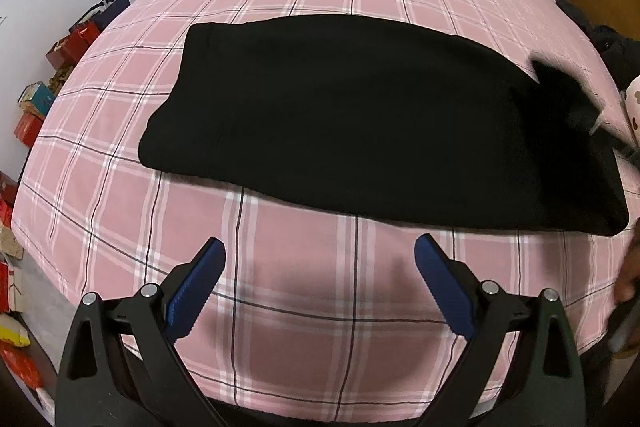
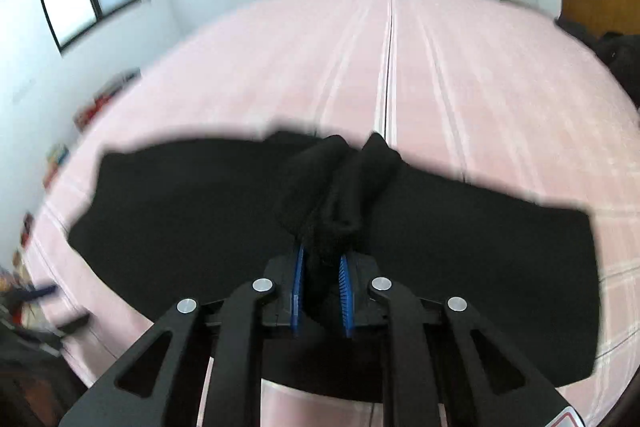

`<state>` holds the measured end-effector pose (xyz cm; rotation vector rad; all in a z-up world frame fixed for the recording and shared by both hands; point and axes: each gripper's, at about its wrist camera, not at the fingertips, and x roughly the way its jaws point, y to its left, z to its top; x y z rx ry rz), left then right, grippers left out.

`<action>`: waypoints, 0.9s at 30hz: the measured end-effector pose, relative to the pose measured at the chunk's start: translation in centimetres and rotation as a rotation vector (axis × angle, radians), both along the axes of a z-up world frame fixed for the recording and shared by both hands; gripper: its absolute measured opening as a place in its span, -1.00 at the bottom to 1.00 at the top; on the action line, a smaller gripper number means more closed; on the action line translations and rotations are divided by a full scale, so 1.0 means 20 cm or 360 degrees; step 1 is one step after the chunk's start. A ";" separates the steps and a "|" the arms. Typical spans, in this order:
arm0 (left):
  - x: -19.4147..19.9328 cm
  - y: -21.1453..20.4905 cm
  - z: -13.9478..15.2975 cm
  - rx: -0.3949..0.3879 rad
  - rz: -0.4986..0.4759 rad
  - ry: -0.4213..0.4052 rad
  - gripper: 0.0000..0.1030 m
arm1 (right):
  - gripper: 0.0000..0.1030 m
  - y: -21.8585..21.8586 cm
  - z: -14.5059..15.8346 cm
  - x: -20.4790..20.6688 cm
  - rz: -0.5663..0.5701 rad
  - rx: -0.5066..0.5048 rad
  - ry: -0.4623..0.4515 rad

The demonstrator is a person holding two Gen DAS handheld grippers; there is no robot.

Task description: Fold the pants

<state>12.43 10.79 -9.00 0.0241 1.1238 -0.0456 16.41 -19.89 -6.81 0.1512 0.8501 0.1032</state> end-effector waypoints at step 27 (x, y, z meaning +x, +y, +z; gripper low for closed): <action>0.04 0.09 -0.02 0.0043 0.0082 0.0031 0.82 | -0.78 0.11 -0.34 0.23 0.0051 0.0204 0.0351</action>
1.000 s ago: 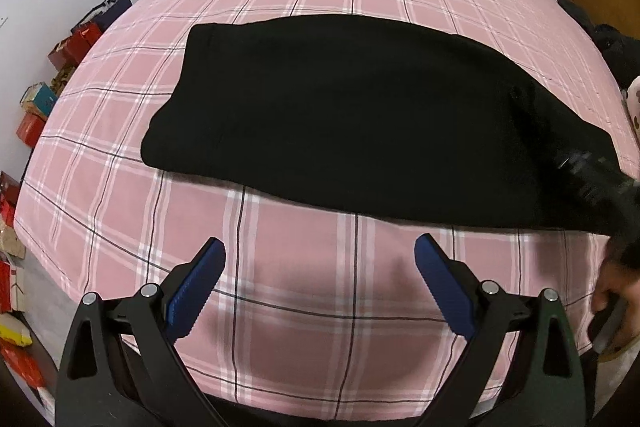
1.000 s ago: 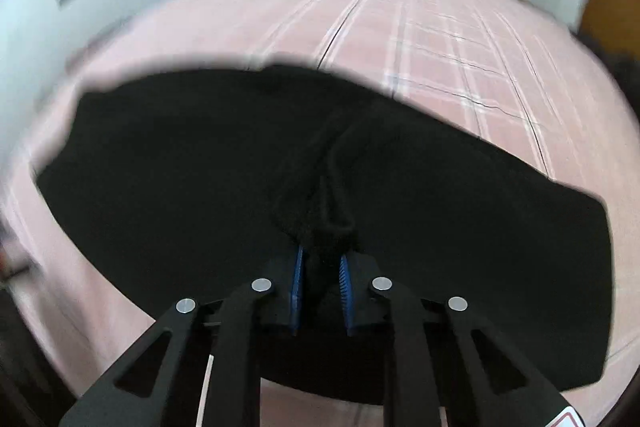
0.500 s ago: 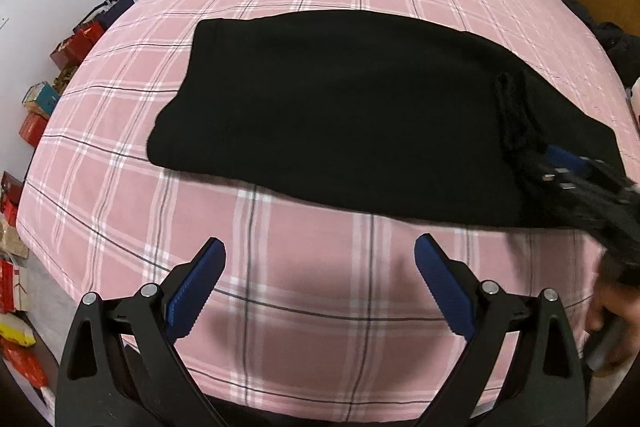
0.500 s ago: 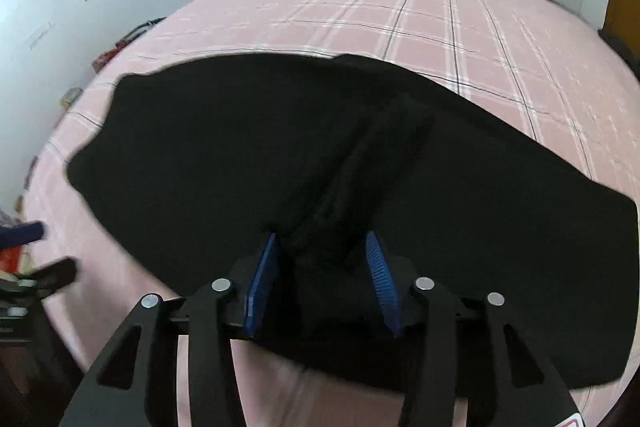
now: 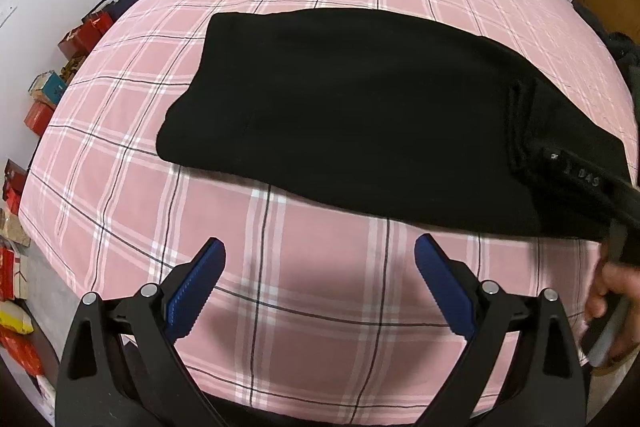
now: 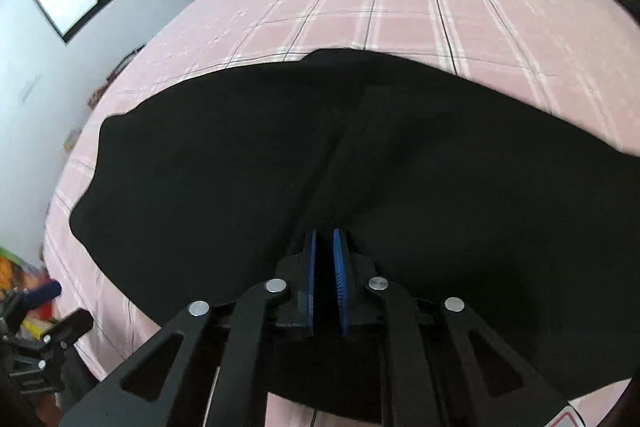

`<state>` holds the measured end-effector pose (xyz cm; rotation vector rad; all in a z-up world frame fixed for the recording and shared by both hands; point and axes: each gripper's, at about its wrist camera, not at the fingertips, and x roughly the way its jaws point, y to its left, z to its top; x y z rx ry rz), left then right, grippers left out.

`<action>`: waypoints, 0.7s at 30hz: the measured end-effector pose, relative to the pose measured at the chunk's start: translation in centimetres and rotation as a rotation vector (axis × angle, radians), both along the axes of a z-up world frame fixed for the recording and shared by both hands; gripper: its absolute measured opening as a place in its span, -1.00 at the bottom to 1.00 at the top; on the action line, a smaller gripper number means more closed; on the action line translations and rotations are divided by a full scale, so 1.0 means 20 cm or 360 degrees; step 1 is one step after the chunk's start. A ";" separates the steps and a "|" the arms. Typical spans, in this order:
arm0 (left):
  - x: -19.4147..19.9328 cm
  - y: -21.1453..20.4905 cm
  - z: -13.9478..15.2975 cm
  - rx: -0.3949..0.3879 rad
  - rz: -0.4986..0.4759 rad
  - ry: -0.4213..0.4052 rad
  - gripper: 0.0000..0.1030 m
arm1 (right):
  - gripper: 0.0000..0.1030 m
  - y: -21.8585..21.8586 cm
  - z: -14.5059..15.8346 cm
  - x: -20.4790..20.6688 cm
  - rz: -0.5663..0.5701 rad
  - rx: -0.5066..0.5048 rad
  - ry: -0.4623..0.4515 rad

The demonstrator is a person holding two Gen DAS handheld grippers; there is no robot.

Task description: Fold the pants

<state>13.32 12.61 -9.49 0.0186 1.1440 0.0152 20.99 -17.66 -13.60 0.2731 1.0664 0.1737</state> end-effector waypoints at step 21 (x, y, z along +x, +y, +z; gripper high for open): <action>0.29 0.76 -0.18 -0.1235 0.0650 0.0051 -0.04 | 0.20 -0.62 0.16 -0.59 -0.0561 -0.0108 -0.0107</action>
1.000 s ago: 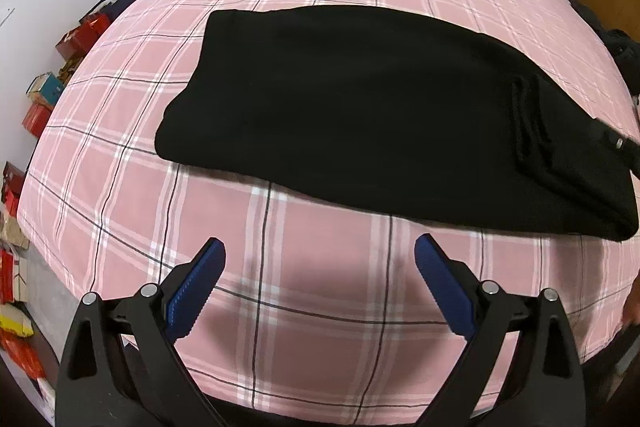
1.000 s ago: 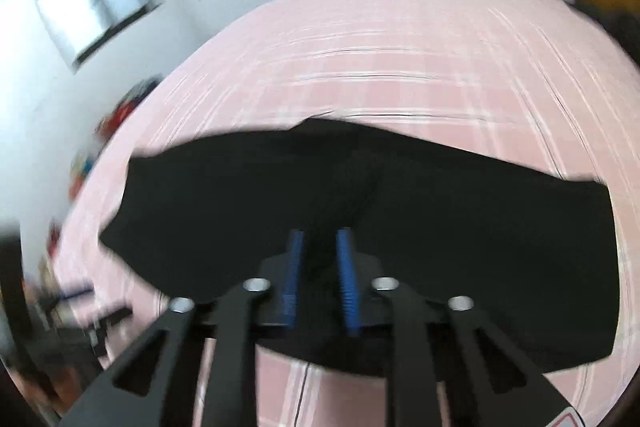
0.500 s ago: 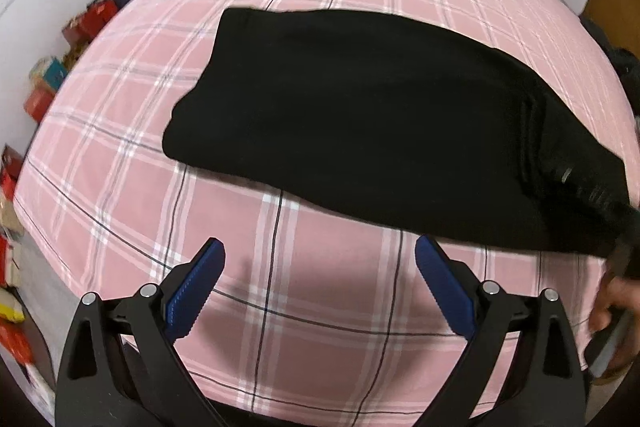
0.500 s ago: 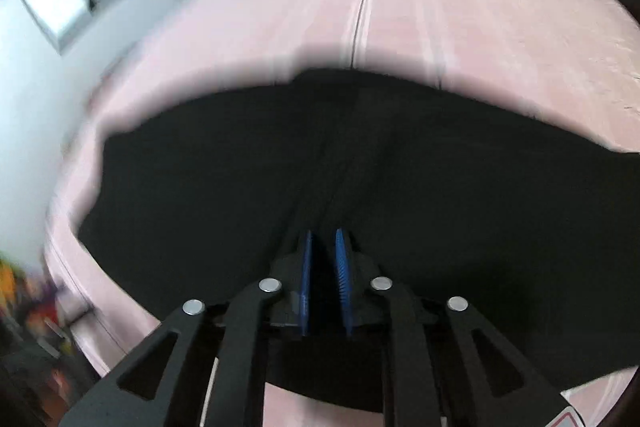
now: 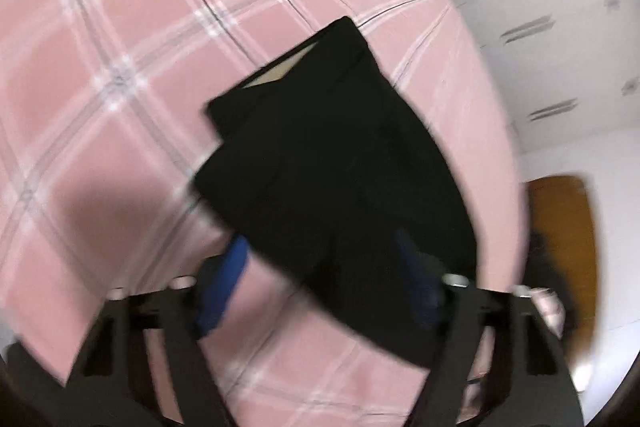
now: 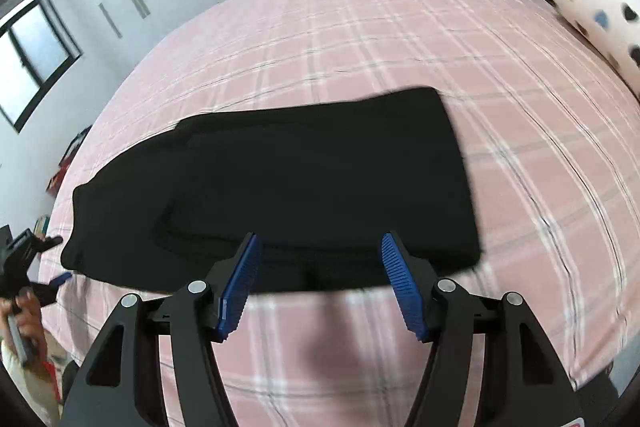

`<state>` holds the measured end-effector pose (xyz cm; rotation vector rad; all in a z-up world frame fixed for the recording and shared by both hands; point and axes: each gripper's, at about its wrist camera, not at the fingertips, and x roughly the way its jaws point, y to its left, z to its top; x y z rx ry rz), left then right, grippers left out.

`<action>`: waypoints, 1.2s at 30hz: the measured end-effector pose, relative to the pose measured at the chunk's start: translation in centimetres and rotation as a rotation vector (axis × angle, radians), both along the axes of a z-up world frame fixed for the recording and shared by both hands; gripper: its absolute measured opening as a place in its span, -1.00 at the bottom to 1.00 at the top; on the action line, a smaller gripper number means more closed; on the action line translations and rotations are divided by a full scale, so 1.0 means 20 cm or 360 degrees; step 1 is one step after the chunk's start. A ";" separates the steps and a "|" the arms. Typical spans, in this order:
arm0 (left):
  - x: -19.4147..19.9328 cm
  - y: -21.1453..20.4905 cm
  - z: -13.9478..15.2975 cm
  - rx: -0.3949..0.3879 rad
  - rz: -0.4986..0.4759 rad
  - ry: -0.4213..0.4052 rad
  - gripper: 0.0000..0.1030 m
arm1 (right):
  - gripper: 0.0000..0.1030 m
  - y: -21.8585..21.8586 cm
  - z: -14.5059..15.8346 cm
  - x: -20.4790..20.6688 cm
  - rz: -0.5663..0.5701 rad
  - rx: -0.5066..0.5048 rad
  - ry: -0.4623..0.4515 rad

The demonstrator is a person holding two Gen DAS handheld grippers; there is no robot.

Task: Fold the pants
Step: 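Grasp the waistband with the left tool and lift it while the right tool grips the pants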

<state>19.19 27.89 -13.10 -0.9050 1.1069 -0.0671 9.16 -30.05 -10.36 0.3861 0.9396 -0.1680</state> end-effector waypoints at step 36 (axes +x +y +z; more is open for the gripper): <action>0.07 0.08 -0.11 -0.0056 0.0449 0.0035 0.89 | 0.62 -0.40 -0.31 0.05 -0.0363 0.0531 0.0093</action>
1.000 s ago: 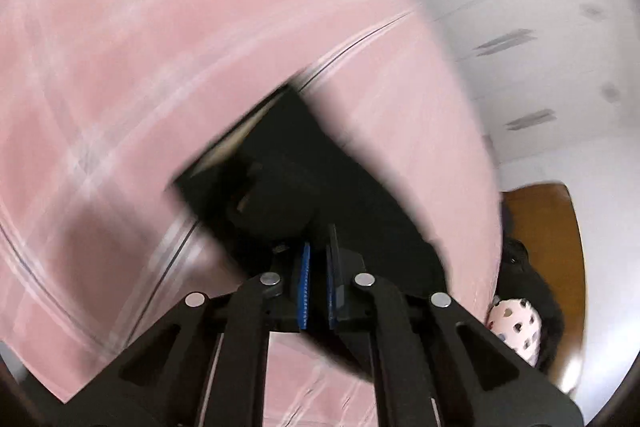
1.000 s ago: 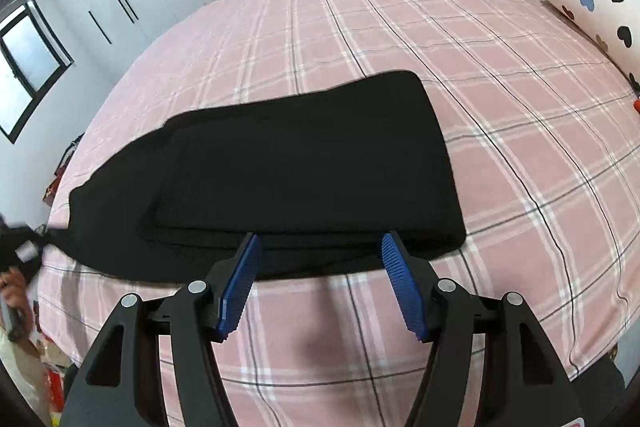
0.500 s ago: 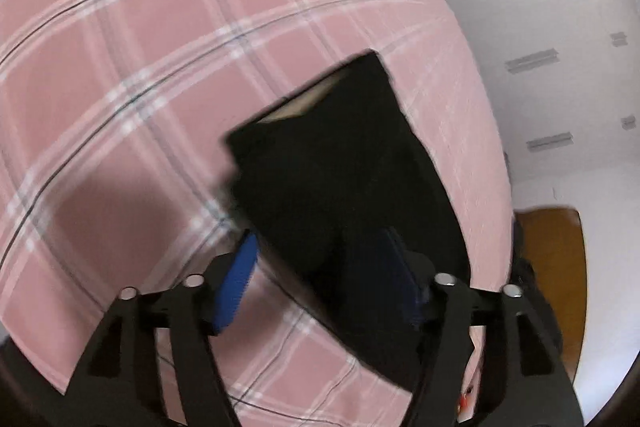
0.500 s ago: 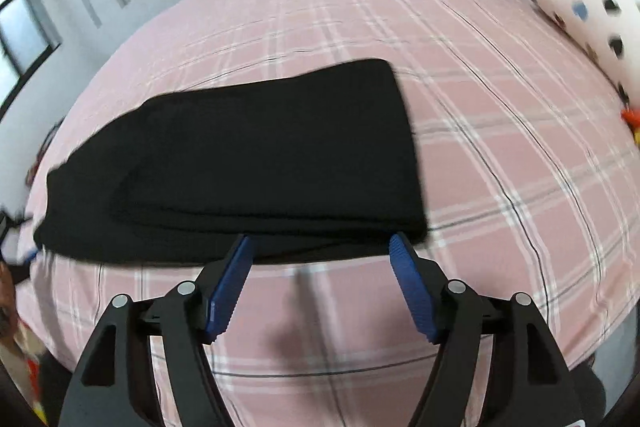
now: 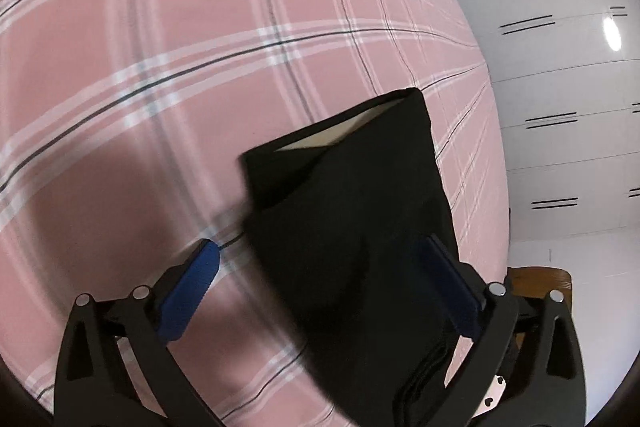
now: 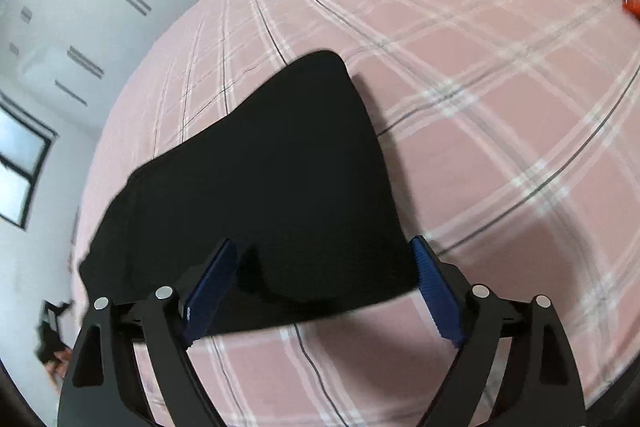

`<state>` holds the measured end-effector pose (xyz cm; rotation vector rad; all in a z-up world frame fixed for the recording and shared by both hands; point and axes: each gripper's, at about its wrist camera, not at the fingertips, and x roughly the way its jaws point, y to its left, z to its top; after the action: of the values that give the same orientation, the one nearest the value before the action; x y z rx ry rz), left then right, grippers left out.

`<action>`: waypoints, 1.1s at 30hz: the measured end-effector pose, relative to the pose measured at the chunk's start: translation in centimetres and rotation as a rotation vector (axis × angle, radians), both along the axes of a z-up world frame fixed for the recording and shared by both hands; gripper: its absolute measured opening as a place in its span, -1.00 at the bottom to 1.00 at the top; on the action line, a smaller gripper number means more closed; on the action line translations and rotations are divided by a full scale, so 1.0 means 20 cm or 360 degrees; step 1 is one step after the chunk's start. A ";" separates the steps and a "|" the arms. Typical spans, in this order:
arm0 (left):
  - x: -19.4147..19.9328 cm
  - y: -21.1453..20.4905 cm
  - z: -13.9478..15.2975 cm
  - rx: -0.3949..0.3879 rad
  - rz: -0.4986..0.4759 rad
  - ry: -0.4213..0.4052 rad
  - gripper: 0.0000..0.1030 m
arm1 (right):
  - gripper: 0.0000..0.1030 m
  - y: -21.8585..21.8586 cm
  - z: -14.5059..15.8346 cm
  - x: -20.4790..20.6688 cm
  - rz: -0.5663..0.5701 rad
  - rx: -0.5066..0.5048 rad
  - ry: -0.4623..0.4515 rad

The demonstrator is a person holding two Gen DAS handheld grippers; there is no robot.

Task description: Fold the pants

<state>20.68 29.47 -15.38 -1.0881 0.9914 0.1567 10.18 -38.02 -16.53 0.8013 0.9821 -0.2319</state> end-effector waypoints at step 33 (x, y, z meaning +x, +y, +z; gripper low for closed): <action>-0.18 -0.15 0.20 0.0189 -0.0400 0.0151 -0.62 | 0.34 0.76 0.65 -0.08 0.0360 -0.1253 -0.0140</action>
<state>17.16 26.53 -11.37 -0.8458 1.1804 0.0618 8.57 -22.88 -3.53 -0.0194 0.7947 -0.3518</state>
